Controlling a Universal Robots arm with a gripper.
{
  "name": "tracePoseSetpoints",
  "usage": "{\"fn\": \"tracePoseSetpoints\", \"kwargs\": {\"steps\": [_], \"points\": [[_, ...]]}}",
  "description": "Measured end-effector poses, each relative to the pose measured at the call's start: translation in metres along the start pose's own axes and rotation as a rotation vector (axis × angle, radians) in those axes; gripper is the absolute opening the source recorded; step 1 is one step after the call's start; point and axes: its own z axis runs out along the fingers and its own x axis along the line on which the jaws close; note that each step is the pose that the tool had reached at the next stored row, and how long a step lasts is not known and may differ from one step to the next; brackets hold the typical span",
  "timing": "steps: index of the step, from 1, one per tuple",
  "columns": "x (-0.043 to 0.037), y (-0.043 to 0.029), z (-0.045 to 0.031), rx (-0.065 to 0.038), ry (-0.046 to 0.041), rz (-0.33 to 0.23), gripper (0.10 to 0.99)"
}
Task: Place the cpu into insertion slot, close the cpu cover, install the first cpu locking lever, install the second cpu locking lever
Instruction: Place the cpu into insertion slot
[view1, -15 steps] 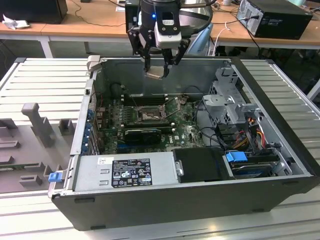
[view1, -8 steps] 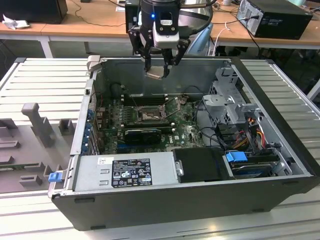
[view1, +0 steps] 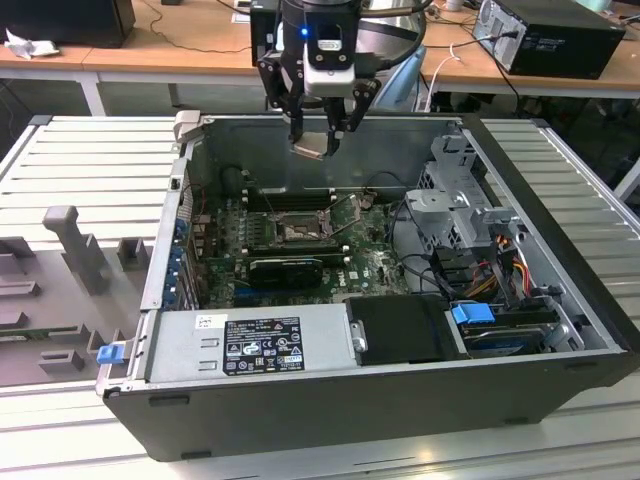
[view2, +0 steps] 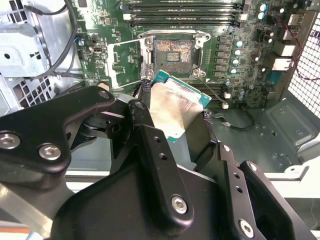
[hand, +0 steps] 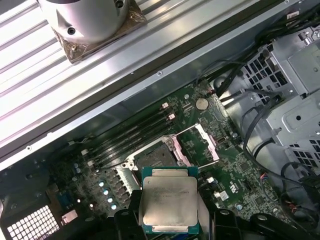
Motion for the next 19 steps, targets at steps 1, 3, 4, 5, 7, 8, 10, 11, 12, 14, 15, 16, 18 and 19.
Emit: {"fn": "tracePoseSetpoints", "kwargs": {"steps": [1,3,4,5,7,8,10,11,12,14,15,16,18,19], "points": [[0.0,0.0,0.0,0.0,-0.0006,0.006,0.525],[0.0,0.0,0.0001,0.0,-0.0013,0.015,0.525],[0.0,0.0,0.0001,0.0,-0.0017,0.019,0.525],[0.0,0.0,0.0001,0.0,-0.0021,0.023,0.525],[0.0,0.0,0.0002,-0.001,-0.0035,0.04,0.525],[0.0,0.0,0.0002,-0.001,-0.0042,0.047,0.525],[0.0,0.0,0.0003,-0.001,-0.0055,0.061,0.525],[0.0,0.0,0.0003,-0.001,-0.0063,0.07,0.525],[0.0,0.0,0.0003,-0.001,-0.0069,0.077,0.525],[0.0,0.0,0.0004,-0.002,-0.0078,0.087,0.525],[0.0,0.0,0.0004,-0.002,-0.0085,0.095,0.525],[0.0,0.0,0.0004,-0.002,-0.0091,0.101,0.525],[0.0,0.0,0.0004,-0.002,-0.0102,0.113,0.525],[0.0,0.0,0.0005,-0.002,-0.0105,0.118,0.525]]}}
